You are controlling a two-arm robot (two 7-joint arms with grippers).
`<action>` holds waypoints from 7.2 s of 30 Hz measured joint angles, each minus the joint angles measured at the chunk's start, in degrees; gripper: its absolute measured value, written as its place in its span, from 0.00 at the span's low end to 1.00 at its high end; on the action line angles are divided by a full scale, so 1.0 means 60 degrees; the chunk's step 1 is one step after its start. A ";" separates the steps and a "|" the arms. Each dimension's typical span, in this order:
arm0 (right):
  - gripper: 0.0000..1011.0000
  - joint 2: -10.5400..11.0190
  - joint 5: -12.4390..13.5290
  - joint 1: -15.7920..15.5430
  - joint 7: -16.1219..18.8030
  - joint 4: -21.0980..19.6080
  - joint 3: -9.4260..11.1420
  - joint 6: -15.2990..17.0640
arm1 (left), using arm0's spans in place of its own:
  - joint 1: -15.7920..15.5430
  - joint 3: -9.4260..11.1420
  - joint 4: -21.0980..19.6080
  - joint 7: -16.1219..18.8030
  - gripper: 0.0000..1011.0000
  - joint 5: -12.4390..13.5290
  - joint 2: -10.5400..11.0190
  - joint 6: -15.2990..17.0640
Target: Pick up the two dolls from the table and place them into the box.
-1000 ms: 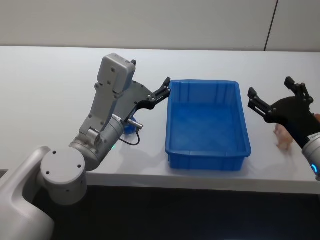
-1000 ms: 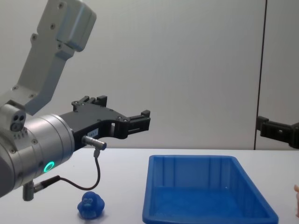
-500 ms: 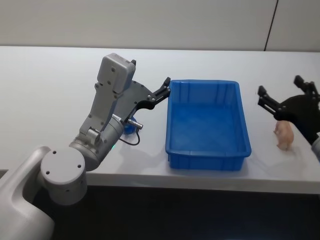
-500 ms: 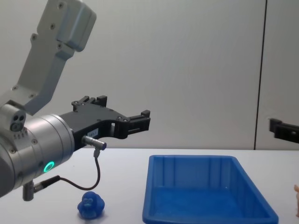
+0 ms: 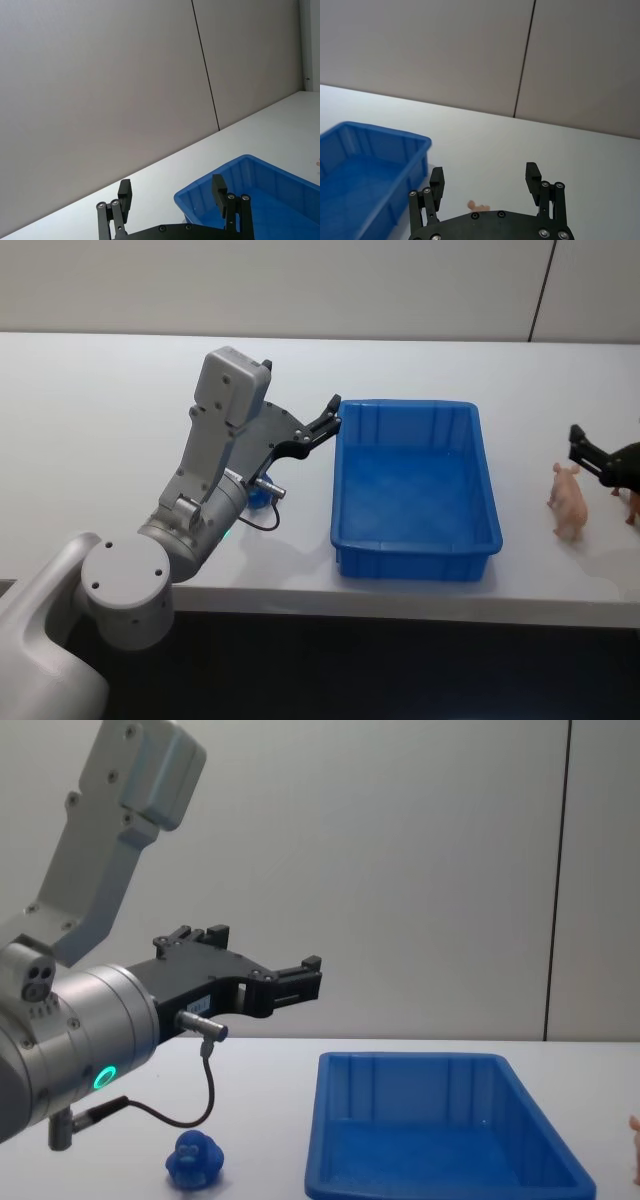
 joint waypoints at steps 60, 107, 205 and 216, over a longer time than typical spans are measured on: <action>0.58 0.0234 0.0373 0.0234 0.0003 0.1364 0.0534 0.2422 | 0.0000 0.0001 0.0000 -0.0001 0.99 0.0000 0.0000 0.0000; 0.44 -0.0597 -0.0973 0.1534 0.2458 0.0359 -0.0352 0.1138 | 0.0000 0.0000 0.0000 -0.0001 0.99 0.0000 0.0000 0.0000; 0.79 -0.0742 -0.0611 0.1039 0.0611 0.1779 -0.0518 0.2643 | 0.0000 0.0000 0.0000 0.0000 0.99 -0.0001 0.0000 -0.0001; 0.44 -0.0789 -0.0637 0.1053 0.0483 0.1797 -0.0519 0.2605 | 0.0000 0.0001 0.0000 0.0000 0.99 -0.0001 0.0000 0.0000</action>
